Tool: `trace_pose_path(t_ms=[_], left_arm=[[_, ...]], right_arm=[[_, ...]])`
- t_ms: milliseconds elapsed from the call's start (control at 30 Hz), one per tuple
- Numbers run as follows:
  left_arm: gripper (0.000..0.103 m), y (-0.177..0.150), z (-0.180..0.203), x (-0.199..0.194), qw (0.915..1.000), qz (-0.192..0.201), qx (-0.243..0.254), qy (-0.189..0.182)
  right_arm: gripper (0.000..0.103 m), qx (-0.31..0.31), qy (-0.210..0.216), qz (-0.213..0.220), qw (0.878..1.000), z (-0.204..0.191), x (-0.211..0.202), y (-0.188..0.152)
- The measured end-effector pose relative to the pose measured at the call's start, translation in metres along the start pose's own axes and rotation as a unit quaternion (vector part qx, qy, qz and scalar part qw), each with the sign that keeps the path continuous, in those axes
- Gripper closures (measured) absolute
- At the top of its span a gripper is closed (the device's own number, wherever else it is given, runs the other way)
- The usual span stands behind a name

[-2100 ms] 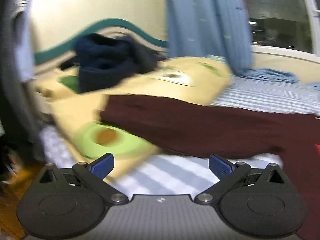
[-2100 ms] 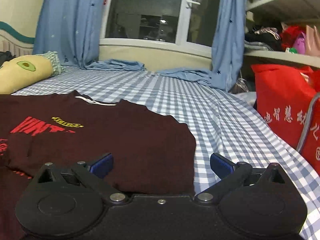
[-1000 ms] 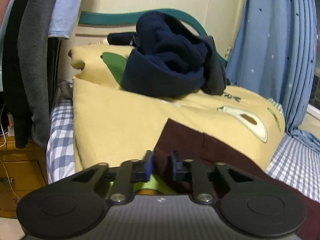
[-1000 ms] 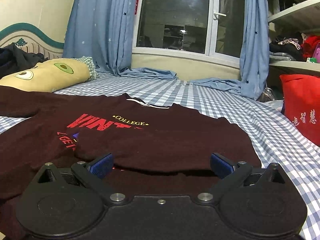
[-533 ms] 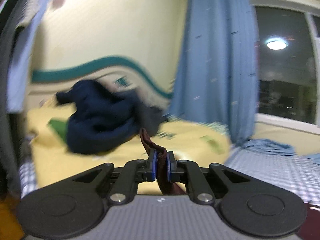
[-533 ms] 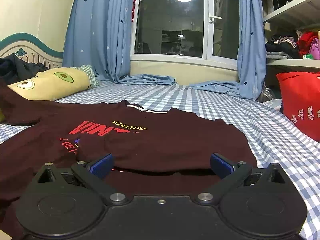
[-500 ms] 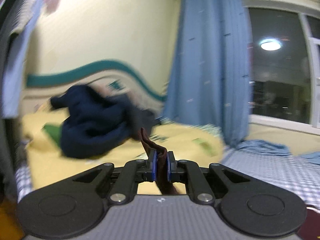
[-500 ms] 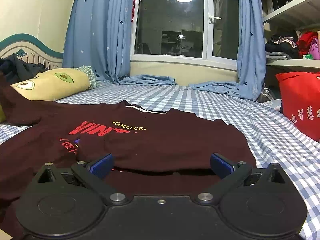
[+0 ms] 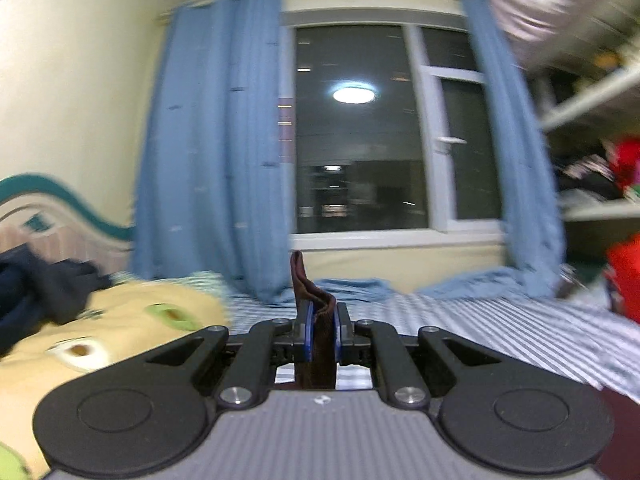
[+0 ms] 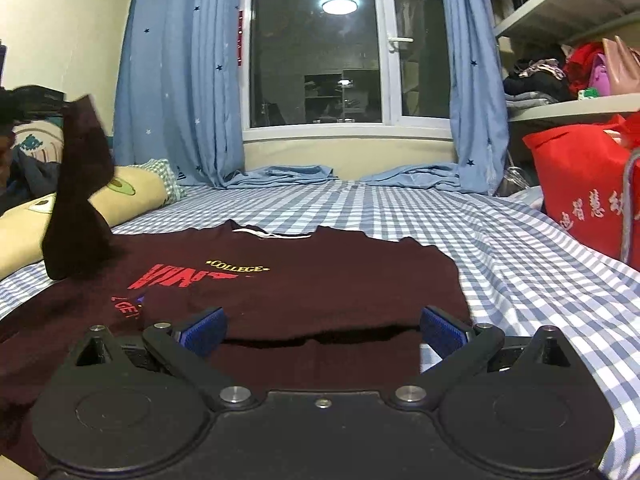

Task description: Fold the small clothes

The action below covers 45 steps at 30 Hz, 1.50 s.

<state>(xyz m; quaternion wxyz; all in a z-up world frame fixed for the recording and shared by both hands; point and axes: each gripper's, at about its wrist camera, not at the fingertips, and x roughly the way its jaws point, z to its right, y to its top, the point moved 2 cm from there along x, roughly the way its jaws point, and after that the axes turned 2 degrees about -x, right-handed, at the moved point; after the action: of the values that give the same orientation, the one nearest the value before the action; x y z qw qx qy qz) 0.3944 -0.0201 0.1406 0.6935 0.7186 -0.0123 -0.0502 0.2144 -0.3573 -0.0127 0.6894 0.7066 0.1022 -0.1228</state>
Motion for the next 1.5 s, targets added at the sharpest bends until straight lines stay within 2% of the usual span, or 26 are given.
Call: trace_pose_path(t_ms=[200, 367, 533, 700, 733, 767, 800, 867, 933, 1000, 1100, 1167, 1267, 1333, 1400, 1500], left_arm=[[0.094, -0.049, 0.091, -0.015, 0.9952, -0.04, 0.028, -0.085], [0.093, -0.097, 0.13, -0.026, 0.9835, -0.105, 0.048, -0.139], [0.091, -0.129, 0.129, -0.035, 0.9685, -0.169, 0.027, -0.181], [0.088, -0.141, 0.113, -0.035, 0.9494, -0.217, -0.005, -0.227], [0.085, -0.143, 0.113, -0.034, 0.9463, -0.224, -0.009, -0.233], [0.074, -0.144, 0.111, -0.033, 0.9428, -0.23, -0.012, -0.24], [0.054, -0.143, 0.109, -0.032, 0.9405, -0.236, -0.018, -0.244], [0.034, -0.141, 0.1, -0.033, 0.9397, -0.242, -0.039, -0.239], [0.03, -0.136, 0.087, -0.032, 0.9364, -0.249, -0.051, -0.242], [0.019, -0.129, 0.073, -0.029, 0.9371, -0.256, -0.057, -0.23], [0.007, -0.115, 0.038, -0.02, 0.9493, -0.254, -0.054, -0.177], [0.003, -0.109, 0.009, -0.008, 0.9601, -0.247, -0.039, -0.125], [0.001, -0.106, -0.033, 0.02, 0.9702, -0.239, -0.009, -0.039], [0.001, -0.107, -0.061, 0.049, 0.9694, -0.244, 0.012, 0.02], [0.001, -0.112, -0.094, 0.083, 0.9647, -0.252, 0.003, 0.076], [0.001, -0.115, -0.131, 0.124, 0.9558, -0.269, -0.057, 0.105]], right_arm=[[0.0, 0.013, -0.016, -0.005, 1.0, 0.021, -0.007, -0.007], [0.0, 0.022, -0.026, -0.015, 0.999, 0.037, -0.009, -0.015], [0.0, 0.026, -0.027, -0.022, 0.999, 0.042, -0.007, -0.019], [0.0, 0.031, -0.02, -0.026, 0.999, 0.038, -0.002, -0.02], [0.0, 0.029, -0.019, -0.027, 0.999, 0.036, -0.002, -0.02], [0.0, 0.027, -0.017, -0.028, 0.999, 0.034, -0.001, -0.02], [0.0, 0.024, -0.016, -0.03, 0.999, 0.032, 0.0, -0.02], [0.0, 0.016, -0.012, -0.035, 0.999, 0.028, 0.002, -0.02], [0.0, 0.006, -0.01, -0.041, 0.999, 0.025, 0.005, -0.018], [0.0, -0.005, -0.008, -0.045, 0.999, 0.021, 0.009, -0.016], [0.0, -0.025, -0.001, -0.056, 0.998, 0.011, 0.02, -0.009], [0.0, -0.036, 0.008, -0.063, 0.997, 0.002, 0.031, -0.002], [0.0, -0.054, 0.032, -0.073, 0.995, -0.016, 0.05, 0.01], [0.0, -0.063, 0.046, -0.077, 0.994, -0.029, 0.063, 0.018], [0.0, -0.062, 0.064, -0.077, 0.993, -0.044, 0.076, 0.027], [0.0, -0.042, 0.087, -0.072, 0.993, -0.065, 0.098, 0.039]])
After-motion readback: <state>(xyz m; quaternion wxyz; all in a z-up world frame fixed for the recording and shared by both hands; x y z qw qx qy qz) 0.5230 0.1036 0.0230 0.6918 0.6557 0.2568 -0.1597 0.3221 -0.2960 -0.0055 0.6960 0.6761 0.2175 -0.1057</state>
